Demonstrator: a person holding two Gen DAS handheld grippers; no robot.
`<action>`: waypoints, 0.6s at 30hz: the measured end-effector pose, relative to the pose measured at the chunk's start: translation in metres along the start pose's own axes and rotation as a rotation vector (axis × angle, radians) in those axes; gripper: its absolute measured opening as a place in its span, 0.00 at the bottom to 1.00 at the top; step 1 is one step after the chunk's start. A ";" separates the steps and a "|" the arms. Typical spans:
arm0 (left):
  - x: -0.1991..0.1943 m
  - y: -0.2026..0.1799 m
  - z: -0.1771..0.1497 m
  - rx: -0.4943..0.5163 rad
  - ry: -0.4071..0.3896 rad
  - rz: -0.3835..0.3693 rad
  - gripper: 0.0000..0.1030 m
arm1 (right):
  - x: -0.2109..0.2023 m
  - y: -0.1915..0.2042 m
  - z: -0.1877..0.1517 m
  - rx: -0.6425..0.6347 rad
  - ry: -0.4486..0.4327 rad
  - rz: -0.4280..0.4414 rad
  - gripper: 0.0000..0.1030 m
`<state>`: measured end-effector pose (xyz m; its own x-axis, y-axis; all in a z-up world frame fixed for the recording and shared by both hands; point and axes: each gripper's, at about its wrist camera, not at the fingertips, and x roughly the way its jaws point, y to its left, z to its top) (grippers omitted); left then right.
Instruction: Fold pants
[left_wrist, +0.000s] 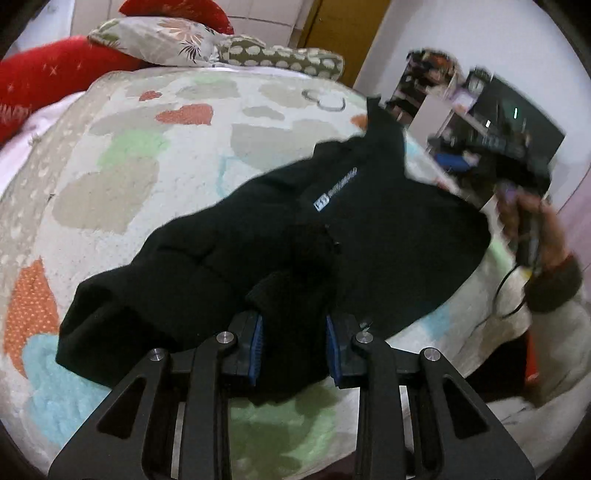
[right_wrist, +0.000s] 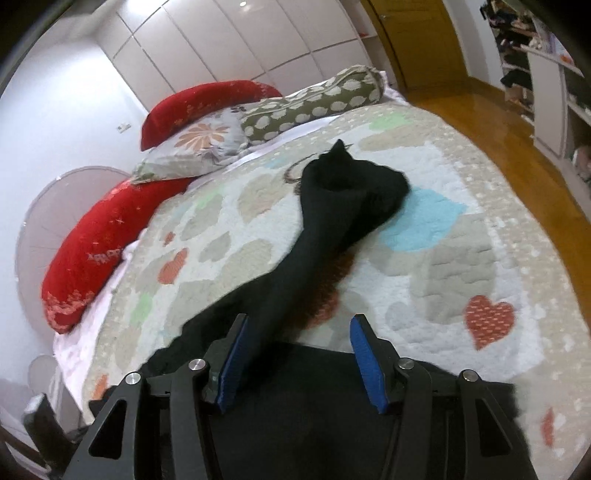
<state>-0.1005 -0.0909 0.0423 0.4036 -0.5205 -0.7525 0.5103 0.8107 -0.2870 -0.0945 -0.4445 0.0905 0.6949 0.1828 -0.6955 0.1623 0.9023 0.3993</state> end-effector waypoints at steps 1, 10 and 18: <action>-0.001 -0.002 0.004 0.022 -0.006 0.008 0.26 | 0.001 -0.003 0.002 0.009 -0.002 -0.015 0.64; -0.012 -0.014 -0.002 0.055 -0.007 0.024 0.26 | 0.058 0.016 0.079 -0.111 -0.010 -0.164 0.65; -0.016 -0.002 0.005 0.033 -0.016 0.009 0.26 | 0.172 0.010 0.129 -0.187 0.119 -0.358 0.26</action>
<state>-0.1047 -0.0855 0.0578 0.4200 -0.5174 -0.7456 0.5309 0.8064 -0.2605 0.1170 -0.4545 0.0524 0.5306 -0.1213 -0.8389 0.2411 0.9704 0.0122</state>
